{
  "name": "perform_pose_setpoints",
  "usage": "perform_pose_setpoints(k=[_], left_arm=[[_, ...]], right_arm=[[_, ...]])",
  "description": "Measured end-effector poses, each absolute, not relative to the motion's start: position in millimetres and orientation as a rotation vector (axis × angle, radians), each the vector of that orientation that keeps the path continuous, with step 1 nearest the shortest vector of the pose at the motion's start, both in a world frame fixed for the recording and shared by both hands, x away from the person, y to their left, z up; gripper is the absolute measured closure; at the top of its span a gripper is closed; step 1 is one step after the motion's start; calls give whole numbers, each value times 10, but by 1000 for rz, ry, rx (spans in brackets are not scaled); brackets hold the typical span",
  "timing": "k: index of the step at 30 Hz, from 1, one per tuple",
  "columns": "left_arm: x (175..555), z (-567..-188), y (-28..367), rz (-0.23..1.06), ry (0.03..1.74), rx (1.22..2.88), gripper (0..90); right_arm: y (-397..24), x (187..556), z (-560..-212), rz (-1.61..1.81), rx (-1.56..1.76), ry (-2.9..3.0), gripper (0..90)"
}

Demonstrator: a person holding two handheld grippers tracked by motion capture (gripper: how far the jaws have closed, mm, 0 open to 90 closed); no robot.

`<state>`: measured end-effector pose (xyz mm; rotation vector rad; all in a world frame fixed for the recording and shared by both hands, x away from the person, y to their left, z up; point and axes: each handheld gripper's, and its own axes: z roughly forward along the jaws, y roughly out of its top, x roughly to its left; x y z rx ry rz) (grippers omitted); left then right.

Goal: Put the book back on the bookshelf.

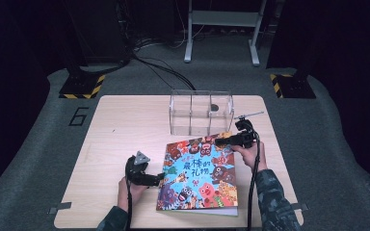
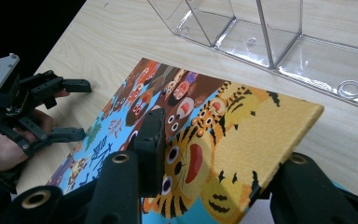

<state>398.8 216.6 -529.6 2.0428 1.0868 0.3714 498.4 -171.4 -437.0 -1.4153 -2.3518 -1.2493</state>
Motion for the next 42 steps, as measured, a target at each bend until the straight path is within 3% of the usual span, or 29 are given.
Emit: perform_pose_setpoints(k=[17, 27, 35, 39, 42], left_arm=[[3982, -5299, 2158, 364, 1095, 2026, 41], [3980, -5303, 2125, 376, 1091, 2030, 37], [3979, -5300, 2122, 377, 1084, 2039, 35], [3980, -5298, 2125, 373, 1082, 2040, 35], [3981, -5302, 2124, 375, 1081, 2035, 36]], right_arm=[[-1631, 4962, -4112, -1375, -1294, -2400, 668], [-1642, 5081, -4231, -1132, -1515, -2294, 587], [-1634, 5148, -4361, -1127, -1588, -2210, 589], [-1660, 5131, -4370, -1205, -1565, -2163, 684], [-1638, 5099, -4334, -1231, -1555, -2169, 695]])
